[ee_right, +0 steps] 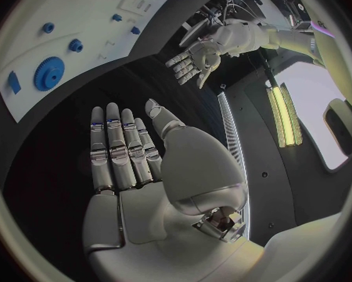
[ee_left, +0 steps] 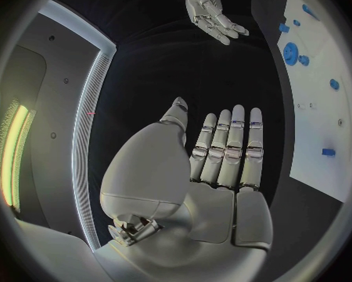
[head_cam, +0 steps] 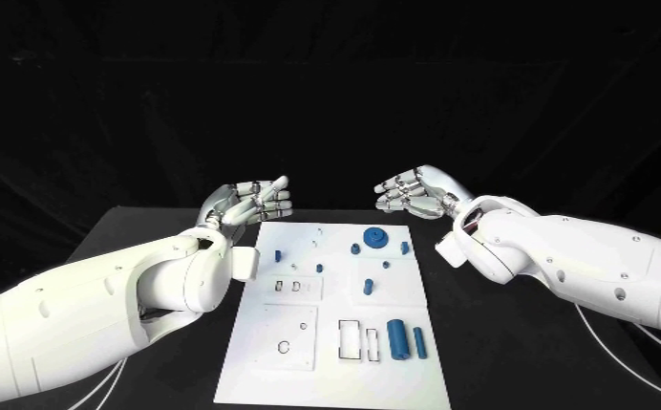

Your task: Assemble the parts on the task board

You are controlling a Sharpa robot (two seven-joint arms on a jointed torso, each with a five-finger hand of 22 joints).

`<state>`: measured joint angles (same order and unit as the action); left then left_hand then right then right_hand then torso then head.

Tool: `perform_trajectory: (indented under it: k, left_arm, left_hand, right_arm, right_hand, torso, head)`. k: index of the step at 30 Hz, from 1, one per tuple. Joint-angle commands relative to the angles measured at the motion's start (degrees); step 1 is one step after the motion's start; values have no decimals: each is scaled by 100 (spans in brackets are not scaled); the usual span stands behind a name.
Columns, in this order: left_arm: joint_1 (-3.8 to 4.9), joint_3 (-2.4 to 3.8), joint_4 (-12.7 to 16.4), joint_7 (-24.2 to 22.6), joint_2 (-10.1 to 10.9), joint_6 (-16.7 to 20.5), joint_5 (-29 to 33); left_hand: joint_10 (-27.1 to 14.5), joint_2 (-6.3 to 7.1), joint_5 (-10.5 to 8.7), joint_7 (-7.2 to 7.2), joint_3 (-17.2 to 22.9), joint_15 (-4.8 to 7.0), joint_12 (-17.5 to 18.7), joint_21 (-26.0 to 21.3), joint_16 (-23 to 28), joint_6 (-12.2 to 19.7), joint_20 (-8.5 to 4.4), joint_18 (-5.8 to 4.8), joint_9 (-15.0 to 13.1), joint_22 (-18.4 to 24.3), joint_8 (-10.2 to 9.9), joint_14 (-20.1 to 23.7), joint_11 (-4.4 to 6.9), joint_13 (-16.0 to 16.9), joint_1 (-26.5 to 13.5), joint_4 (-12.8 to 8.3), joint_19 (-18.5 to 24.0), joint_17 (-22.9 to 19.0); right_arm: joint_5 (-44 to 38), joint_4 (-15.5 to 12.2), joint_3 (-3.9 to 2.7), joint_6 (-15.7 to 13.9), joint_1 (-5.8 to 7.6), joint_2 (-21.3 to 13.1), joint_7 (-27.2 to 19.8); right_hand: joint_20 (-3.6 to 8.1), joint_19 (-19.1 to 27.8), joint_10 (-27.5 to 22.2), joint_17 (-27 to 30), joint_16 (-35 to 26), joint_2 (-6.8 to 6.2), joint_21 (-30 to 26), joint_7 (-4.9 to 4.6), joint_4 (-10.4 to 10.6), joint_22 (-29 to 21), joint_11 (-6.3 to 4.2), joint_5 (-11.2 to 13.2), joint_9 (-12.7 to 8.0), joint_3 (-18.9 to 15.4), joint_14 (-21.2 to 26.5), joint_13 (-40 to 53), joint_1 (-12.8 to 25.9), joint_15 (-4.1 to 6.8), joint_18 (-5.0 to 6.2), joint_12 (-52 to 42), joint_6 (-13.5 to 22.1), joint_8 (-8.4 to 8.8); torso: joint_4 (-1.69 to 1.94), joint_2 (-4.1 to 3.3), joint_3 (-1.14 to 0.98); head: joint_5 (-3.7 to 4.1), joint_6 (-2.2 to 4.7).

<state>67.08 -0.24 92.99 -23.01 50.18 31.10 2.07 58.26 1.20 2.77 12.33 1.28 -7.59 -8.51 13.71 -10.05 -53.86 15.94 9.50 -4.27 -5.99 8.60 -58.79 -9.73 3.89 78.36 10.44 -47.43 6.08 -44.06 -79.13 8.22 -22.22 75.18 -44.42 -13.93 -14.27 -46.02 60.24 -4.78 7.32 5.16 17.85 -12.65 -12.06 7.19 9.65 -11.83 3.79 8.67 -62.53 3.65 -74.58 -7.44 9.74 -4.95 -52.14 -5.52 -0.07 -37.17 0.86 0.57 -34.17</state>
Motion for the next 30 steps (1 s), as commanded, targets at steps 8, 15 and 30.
perform_trajectory:
  k: [8, 15, 30]
  left_arm:
    - [69, 73, 615, -19, 256, -629, -182]
    - [83, 107, 848, -23, 334, -665, -181]
    - [108, 137, 990, -18, 413, -673, -165]
  left_hand:
    - [268, -40, 18, -33, -82, 77, 102, 101, 12, -217, -66, 115, 31, 21, -64, -385, 64, 6, 169, -148, -266, 86]
    - [292, -47, 18, -38, -88, 81, 104, 102, 19, -235, -70, 114, 30, 25, -66, -397, 70, 9, 174, -154, -274, 92]
    - [298, -48, 18, -38, -92, 82, 106, 101, 23, -240, -71, 114, 30, 27, -68, -400, 70, 10, 172, -155, -276, 94]
  right_arm:
    - [-3081, -124, -18, 435, 122, 47, 1257]
    - [-4102, -166, -24, 552, 139, 184, 1806]
    - [-4761, -164, -25, 668, 138, 405, 2157]
  right_hand:
    - [704, -1585, 906, -763, 849, -531, 1210, 338, -227, 573, -425, -159, 48, 227, -2071, 71, 134, 653, 79, 115, -782, -16]
    - [857, -1931, 725, -1645, 1916, -705, 1874, 424, -80, 1009, -482, -232, 55, 240, -2374, 151, 278, 753, 62, 90, -887, 97]
    - [847, -2628, 383, -5718, 6230, -933, 4373, 432, 309, 3922, -453, -408, 78, 579, -2401, 338, 238, 720, -241, -21, -891, 161]
  torso:
    - [92, -482, 86]
    - [152, -705, 128]
    - [175, -882, 138]
  head:
    - [81, 83]
    - [125, 141]
    - [137, 156]
